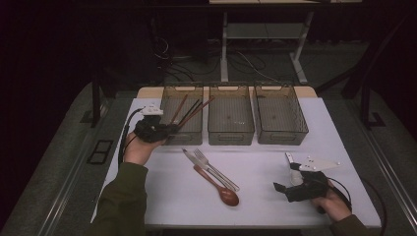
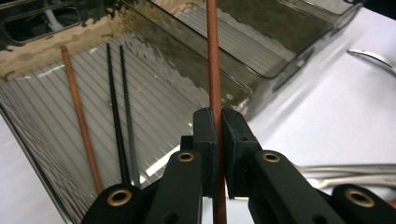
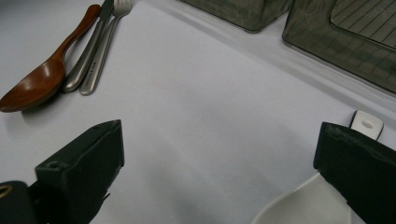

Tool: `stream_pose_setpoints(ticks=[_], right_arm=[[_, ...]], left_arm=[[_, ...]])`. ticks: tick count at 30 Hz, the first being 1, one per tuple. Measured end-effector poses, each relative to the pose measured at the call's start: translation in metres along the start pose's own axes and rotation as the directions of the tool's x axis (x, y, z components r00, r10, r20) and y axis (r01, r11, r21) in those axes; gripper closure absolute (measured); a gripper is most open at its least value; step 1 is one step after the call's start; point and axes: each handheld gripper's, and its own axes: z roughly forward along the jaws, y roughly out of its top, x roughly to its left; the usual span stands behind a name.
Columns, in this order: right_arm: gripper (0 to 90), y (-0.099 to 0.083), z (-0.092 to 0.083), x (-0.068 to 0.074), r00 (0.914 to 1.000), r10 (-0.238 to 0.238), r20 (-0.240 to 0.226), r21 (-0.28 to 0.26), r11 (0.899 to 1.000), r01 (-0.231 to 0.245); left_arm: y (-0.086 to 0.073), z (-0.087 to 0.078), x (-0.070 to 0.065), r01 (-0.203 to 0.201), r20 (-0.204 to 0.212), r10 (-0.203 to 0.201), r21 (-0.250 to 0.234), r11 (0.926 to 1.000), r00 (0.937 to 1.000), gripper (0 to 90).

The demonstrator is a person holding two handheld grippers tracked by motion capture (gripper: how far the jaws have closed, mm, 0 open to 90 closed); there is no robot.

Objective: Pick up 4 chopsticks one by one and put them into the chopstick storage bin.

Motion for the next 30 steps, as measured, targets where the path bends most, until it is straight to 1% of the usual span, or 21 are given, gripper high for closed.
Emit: stream_pose_setpoints(ticks=[3,5,14,16,21,24,27,30], right_arm=[[1.6,0.000,0.000,0.000,1.0000,0.001,0.000,-0.001,1.000,-0.001],[1.6,0.000,0.000,0.000,1.0000,0.002,0.000,0.000,1.000,-0.002],[1.6,0.000,0.000,0.000,1.0000,0.003,0.000,0.001,1.000,-0.003],[1.6,0.000,0.000,-0.001,1.0000,0.002,0.000,0.001,1.000,-0.002],[1.6,0.000,0.000,0.000,1.0000,0.004,-0.001,0.000,1.000,-0.004],[1.6,0.000,-0.001,0.000,1.0000,0.005,-0.001,0.000,1.000,-0.005],[1.6,0.000,-0.001,0.000,1.0000,0.006,-0.001,-0.002,1.000,-0.006],[1.6,0.000,-0.001,-0.001,1.0000,0.006,-0.002,-0.001,1.000,-0.006]], left_arm=[[0.005,0.005,0.005,0.000,-0.008,0.000,0.008,1.0000,1.0000,84.1],[0.008,0.009,0.008,0.014,-0.017,-0.014,0.007,0.9999,0.9998,84.1],[0.024,0.024,0.026,0.035,-0.058,-0.034,0.018,0.9992,0.9977,84.1],[0.026,0.028,0.030,0.056,-0.077,-0.055,0.007,0.9984,0.9955,84.1],[0.031,0.035,0.041,0.073,-0.118,-0.071,0.015,0.9972,0.9905,84.1],[0.031,0.041,0.048,0.099,-0.137,-0.097,0.009,0.9950,0.9858,84.1],[0.028,0.048,0.054,0.135,-0.157,-0.133,0.008,0.9908,0.9787,84.1],[0.024,0.054,0.058,0.164,-0.170,-0.159,0.020,0.9862,0.9726,84.1]])
